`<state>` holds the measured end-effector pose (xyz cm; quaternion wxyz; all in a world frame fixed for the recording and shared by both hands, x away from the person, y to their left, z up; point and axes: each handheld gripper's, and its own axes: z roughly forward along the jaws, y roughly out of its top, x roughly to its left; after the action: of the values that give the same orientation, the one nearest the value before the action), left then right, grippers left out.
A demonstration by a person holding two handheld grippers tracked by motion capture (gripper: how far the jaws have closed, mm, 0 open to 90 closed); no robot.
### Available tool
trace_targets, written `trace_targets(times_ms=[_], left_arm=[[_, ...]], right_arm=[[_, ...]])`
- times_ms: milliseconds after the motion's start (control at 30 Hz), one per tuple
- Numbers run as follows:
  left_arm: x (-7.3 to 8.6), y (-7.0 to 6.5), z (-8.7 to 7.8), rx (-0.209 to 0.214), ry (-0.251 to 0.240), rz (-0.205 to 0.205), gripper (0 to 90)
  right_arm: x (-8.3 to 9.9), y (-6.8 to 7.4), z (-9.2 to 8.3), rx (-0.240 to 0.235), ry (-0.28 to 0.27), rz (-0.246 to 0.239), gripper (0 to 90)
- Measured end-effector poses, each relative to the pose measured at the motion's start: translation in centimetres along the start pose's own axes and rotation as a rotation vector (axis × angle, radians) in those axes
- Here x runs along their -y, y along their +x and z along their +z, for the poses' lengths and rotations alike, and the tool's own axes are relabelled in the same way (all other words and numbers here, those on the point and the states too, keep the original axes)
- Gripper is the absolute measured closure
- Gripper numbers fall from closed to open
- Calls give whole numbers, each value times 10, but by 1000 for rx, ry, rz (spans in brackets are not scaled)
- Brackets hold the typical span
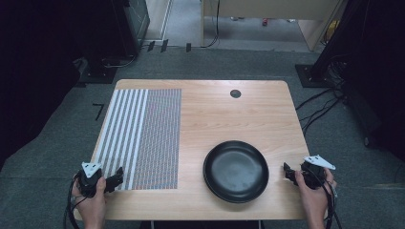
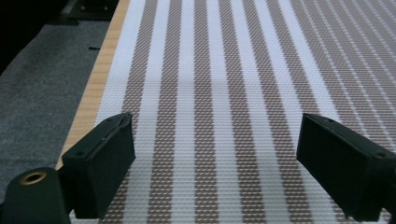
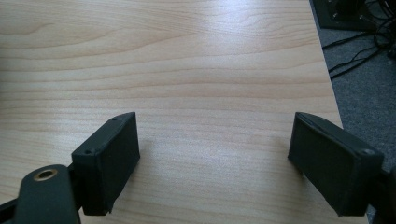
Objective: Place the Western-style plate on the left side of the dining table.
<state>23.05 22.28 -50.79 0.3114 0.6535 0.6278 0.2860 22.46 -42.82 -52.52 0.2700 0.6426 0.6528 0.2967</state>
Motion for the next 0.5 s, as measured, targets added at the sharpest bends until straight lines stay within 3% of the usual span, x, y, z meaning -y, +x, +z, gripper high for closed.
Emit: trace_targets(times_ms=[233,500], left_arm=[[-8,-24,-4,40,-27,45,100],[-15,-38,-4,80,-35,56,100]], right_arm=[[0,-1,-1,4,3,11,154],[-7,-6,-11,-15,-35,94,164]])
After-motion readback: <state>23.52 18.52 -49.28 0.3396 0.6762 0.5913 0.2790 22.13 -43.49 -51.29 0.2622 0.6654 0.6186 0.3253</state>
